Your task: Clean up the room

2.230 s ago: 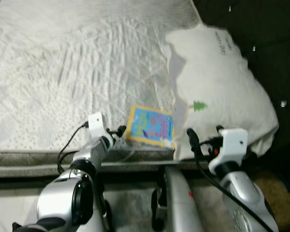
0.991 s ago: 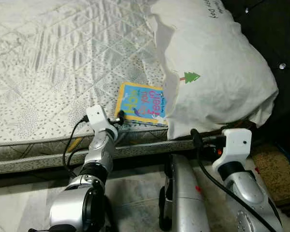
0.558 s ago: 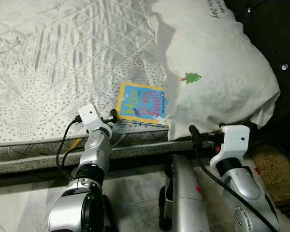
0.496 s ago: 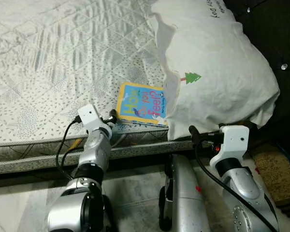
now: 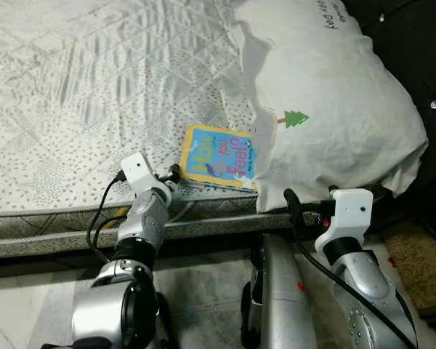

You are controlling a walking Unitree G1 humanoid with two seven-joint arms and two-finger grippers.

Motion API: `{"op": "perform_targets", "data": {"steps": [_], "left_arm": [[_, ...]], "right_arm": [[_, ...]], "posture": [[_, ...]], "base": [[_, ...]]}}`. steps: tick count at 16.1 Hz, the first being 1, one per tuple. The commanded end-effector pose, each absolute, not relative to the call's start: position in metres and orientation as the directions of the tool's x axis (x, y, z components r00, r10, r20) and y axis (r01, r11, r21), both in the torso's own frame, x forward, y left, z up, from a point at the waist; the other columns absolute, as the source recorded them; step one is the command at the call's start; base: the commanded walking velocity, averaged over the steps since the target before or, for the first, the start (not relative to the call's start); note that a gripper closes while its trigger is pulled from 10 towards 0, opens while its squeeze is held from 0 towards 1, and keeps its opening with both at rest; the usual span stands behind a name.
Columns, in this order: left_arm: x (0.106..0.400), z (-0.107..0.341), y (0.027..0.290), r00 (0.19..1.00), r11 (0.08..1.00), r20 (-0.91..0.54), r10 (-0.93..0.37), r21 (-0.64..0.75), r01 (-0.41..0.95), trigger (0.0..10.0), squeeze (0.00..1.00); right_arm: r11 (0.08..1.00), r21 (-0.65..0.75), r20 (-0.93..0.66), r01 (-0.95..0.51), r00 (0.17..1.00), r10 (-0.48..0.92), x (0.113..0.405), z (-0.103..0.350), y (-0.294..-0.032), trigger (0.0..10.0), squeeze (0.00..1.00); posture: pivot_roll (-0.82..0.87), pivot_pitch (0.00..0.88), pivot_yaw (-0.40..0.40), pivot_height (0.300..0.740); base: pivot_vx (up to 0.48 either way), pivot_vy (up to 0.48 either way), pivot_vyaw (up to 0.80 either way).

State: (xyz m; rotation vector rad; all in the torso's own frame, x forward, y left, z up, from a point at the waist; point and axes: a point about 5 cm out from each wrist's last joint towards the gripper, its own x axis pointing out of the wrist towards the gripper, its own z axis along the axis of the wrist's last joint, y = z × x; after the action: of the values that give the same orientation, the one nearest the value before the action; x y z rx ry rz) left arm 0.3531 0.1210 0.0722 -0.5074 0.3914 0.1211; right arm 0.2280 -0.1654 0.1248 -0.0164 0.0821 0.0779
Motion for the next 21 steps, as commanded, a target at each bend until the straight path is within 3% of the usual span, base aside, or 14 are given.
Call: {"op": "perform_targets", "data": {"steps": [1,7,9,11,13,17,21], "left_arm": [[0.343,0.057,0.106,0.887,0.859,-0.457,-0.065,-0.478,-0.184,10.0,0.00],[0.327,0.039,0.076,0.786,0.852,-0.581,-0.211,-0.503,-0.143,10.0,0.00],[0.330,0.045,0.078,0.816,0.855,-0.547,-0.187,-0.499,-0.139,10.0,0.00],[0.340,0.073,0.087,0.925,0.836,-0.366,-0.105,-0.536,-0.117,10.0,0.00],[0.338,0.085,0.100,0.954,0.816,-0.299,-0.003,-0.552,-0.170,10.0,0.00],[0.322,0.063,0.126,0.892,0.878,-0.442,0.097,-0.384,-0.286,10.0,0.00],[0.325,0.062,0.152,0.870,0.919,-0.462,0.171,-0.245,-0.311,10.0,0.00]], "right_arm": [[0.998,-0.017,-0.091,-0.067,0.994,0.065,0.228,0.122,-0.168,10.0,0.00],[0.997,-0.022,-0.087,-0.080,0.993,0.077,0.233,0.121,-0.166,10.0,0.00],[0.997,-0.024,-0.083,-0.079,0.994,0.076,0.234,0.121,-0.167,10.0,0.00],[0.997,-0.024,-0.083,-0.077,0.994,0.075,0.234,0.120,-0.168,10.0,0.00],[0.996,-0.024,-0.081,-0.082,0.994,0.080,0.236,0.119,-0.167,10.0,0.00],[0.996,-0.024,-0.080,-0.089,0.993,0.086,0.240,0.118,-0.166,10.0,0.00],[0.996,-0.022,-0.085,-0.086,0.993,0.084,0.241,0.116,-0.166,10.0,0.00]], "posture": [[-0.19,0.177,-0.040,0.537],[-0.18,0.163,-0.041,0.537],[-0.18,0.162,-0.040,0.537],[-0.18,0.154,-0.038,0.537],[-0.16,0.147,-0.039,0.537],[-0.15,0.136,-0.040,0.537],[-0.15,0.136,-0.035,0.537]], "base": [[0.000,0.000,0.00],[0.000,0.000,0.00],[0.000,0.000,0.00],[0.000,0.000,0.00],[0.000,0.000,0.00],[0.000,0.000,0.00],[0.000,0.000,0.00]]}}
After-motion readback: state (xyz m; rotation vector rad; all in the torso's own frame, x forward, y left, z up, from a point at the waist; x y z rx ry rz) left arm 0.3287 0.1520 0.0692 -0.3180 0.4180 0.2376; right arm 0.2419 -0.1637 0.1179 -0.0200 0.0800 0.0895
